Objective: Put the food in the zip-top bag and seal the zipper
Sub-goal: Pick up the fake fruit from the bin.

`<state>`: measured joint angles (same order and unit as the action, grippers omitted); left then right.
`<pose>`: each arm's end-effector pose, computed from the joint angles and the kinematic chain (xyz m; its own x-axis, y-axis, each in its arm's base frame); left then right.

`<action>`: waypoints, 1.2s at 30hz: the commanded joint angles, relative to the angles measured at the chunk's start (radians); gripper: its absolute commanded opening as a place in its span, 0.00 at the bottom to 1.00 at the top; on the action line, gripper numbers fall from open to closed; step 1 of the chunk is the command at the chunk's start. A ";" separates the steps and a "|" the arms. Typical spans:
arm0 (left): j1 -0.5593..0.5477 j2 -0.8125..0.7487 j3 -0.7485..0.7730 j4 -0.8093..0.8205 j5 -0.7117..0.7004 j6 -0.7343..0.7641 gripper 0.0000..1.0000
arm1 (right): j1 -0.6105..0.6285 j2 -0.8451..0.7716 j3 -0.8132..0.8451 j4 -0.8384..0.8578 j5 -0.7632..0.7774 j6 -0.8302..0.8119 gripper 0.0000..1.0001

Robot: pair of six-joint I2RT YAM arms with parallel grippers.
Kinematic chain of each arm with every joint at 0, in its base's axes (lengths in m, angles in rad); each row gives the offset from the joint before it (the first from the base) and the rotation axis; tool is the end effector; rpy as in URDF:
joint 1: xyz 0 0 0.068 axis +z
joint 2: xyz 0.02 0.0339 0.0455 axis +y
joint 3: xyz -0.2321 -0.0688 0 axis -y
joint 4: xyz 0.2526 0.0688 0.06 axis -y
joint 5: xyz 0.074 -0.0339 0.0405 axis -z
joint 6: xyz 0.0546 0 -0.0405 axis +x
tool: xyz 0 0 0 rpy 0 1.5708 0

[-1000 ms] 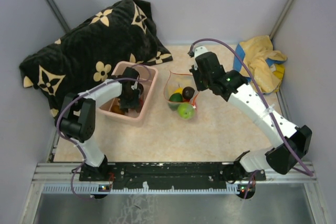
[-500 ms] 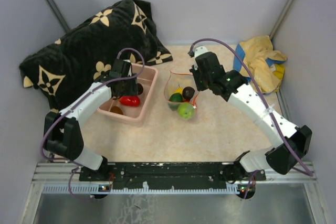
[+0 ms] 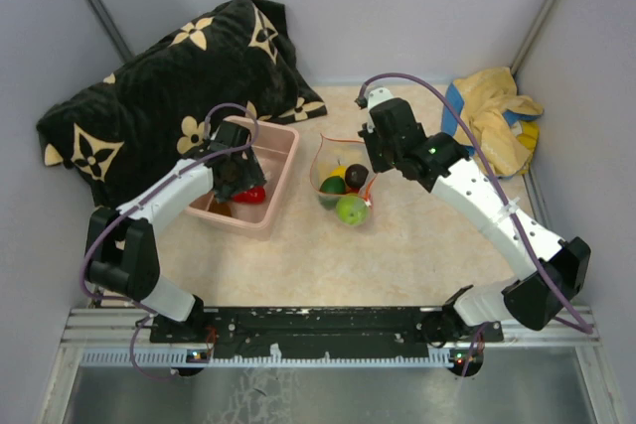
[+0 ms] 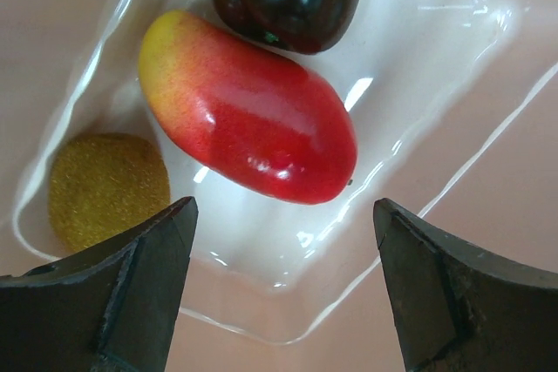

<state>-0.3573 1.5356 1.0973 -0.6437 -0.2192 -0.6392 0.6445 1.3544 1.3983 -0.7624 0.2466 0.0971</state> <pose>0.3094 -0.1028 0.1802 -0.8104 -0.3190 -0.4914 -0.2962 0.9468 -0.1260 0.2602 0.1789 0.3277 -0.5660 -0.3078 -0.7648 -0.3827 0.9198 -0.0869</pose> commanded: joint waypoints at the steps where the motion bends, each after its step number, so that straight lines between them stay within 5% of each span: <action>1: 0.006 0.005 0.003 -0.003 -0.031 -0.227 0.87 | -0.007 -0.032 0.001 0.038 -0.004 -0.007 0.00; 10: 0.028 0.075 -0.023 0.028 -0.090 -0.400 0.89 | -0.008 -0.029 -0.006 0.036 0.005 -0.030 0.00; 21: 0.051 0.206 0.013 0.083 -0.165 -0.393 0.85 | -0.007 -0.024 0.002 0.028 0.009 -0.059 0.00; 29: 0.050 0.195 0.029 0.101 -0.186 -0.309 0.68 | -0.008 -0.028 0.002 0.024 0.012 -0.066 0.00; 36: 0.050 0.109 0.007 0.131 -0.174 -0.198 0.38 | -0.008 -0.028 0.006 0.028 0.004 -0.066 0.00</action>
<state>-0.3176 1.7126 1.1187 -0.5339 -0.3786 -0.9176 0.6445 1.3540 1.3872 -0.7490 0.2424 0.0513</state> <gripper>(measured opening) 0.753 0.009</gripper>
